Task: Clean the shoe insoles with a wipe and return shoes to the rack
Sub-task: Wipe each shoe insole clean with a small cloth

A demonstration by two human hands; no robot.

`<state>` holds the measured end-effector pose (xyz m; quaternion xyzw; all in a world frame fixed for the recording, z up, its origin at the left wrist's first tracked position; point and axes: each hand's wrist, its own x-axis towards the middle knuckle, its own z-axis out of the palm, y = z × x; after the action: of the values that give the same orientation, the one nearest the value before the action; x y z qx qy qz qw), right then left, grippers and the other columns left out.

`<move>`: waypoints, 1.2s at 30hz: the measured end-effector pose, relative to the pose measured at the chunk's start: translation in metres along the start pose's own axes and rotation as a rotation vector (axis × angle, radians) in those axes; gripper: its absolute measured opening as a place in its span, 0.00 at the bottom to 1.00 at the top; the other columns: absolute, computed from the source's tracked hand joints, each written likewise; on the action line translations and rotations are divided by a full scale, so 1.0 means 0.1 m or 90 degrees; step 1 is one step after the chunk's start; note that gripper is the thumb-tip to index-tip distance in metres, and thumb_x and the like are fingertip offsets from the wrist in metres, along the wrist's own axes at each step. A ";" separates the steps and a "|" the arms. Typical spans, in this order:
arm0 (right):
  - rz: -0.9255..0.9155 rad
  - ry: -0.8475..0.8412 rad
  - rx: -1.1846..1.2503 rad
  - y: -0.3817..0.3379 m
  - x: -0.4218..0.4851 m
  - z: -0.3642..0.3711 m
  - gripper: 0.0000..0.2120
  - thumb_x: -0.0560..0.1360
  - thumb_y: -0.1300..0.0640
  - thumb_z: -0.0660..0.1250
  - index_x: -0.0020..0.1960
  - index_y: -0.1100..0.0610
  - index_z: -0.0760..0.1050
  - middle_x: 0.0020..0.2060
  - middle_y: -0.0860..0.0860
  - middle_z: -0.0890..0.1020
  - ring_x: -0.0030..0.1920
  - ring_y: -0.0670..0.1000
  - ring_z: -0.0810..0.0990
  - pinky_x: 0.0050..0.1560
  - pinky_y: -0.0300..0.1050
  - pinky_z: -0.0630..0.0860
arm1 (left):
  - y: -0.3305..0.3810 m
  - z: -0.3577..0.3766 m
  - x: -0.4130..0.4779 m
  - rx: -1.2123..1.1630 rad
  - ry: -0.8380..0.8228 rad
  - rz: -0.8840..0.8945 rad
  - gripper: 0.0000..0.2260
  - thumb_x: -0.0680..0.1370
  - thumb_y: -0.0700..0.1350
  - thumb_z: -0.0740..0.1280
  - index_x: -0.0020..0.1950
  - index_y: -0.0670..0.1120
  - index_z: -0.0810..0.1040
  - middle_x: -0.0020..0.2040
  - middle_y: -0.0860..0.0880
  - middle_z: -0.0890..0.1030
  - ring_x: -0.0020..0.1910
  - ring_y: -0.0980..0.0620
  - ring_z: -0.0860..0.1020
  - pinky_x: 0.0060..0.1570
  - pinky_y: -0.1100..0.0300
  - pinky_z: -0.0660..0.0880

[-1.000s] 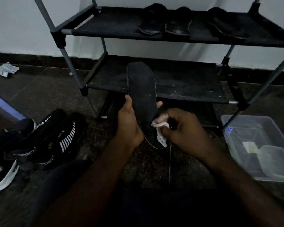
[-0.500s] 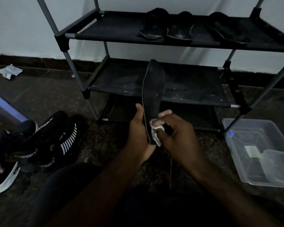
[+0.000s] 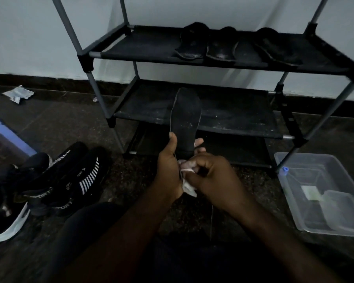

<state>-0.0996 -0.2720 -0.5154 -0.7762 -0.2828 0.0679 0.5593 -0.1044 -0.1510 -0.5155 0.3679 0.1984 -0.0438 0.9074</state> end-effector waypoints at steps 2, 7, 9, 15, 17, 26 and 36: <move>-0.007 0.026 -0.033 0.00 -0.05 0.01 0.07 0.74 0.66 0.72 0.47 0.56 0.85 0.45 0.44 0.84 0.47 0.39 0.82 0.50 0.34 0.78 | -0.03 0.04 -0.06 -0.014 0.007 -0.014 0.33 0.79 0.66 0.52 0.57 0.37 0.78 0.47 0.41 0.82 0.45 0.48 0.83 0.45 0.53 0.80; 0.070 0.139 0.019 -0.09 -0.24 -0.04 0.09 0.73 0.66 0.71 0.41 0.53 0.83 0.36 0.45 0.85 0.37 0.42 0.83 0.39 0.36 0.78 | -0.15 0.26 -0.30 -0.046 0.045 -0.026 0.31 0.80 0.62 0.52 0.55 0.35 0.78 0.52 0.38 0.83 0.48 0.44 0.82 0.49 0.50 0.75; 0.064 0.143 0.060 -0.22 -0.30 -0.09 0.11 0.74 0.66 0.70 0.41 0.50 0.82 0.35 0.46 0.85 0.36 0.43 0.84 0.38 0.35 0.77 | -0.12 0.37 -0.45 -0.044 0.064 -0.011 0.29 0.81 0.60 0.55 0.59 0.34 0.77 0.55 0.37 0.81 0.52 0.43 0.80 0.49 0.50 0.75; 0.035 0.121 -0.023 -0.75 -0.33 -0.24 0.09 0.74 0.60 0.70 0.54 0.52 0.79 0.36 0.46 0.82 0.37 0.38 0.80 0.38 0.26 0.72 | 0.11 0.67 -0.93 0.065 0.162 0.133 0.15 0.84 0.45 0.56 0.62 0.39 0.76 0.46 0.42 0.82 0.41 0.46 0.80 0.38 0.57 0.75; 0.050 0.101 -0.033 -0.90 -0.34 -0.28 0.08 0.75 0.59 0.70 0.54 0.55 0.79 0.36 0.46 0.82 0.34 0.35 0.78 0.37 0.27 0.72 | 0.19 0.73 -1.03 0.137 0.185 0.177 0.13 0.84 0.41 0.55 0.63 0.40 0.76 0.48 0.42 0.81 0.43 0.46 0.80 0.38 0.57 0.75; 0.090 0.143 0.041 -1.37 -0.67 -0.35 0.08 0.73 0.68 0.70 0.37 0.59 0.79 0.32 0.53 0.81 0.29 0.45 0.78 0.31 0.38 0.75 | 0.19 0.78 -1.61 0.457 0.196 0.325 0.13 0.81 0.38 0.56 0.60 0.41 0.77 0.53 0.41 0.80 0.42 0.47 0.77 0.37 0.59 0.72; 0.212 0.259 0.191 -1.29 -0.14 -0.45 0.11 0.75 0.66 0.60 0.36 0.59 0.74 0.30 0.55 0.73 0.31 0.52 0.71 0.30 0.45 0.69 | 0.63 0.63 -1.22 0.477 0.240 0.336 0.06 0.80 0.39 0.58 0.51 0.43 0.74 0.46 0.44 0.78 0.43 0.49 0.77 0.40 0.55 0.75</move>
<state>-0.1388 -0.2888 -0.3854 -0.7186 -0.0206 0.0431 0.6938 -0.1811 -0.1562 -0.3855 0.7082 0.2298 0.1865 0.6410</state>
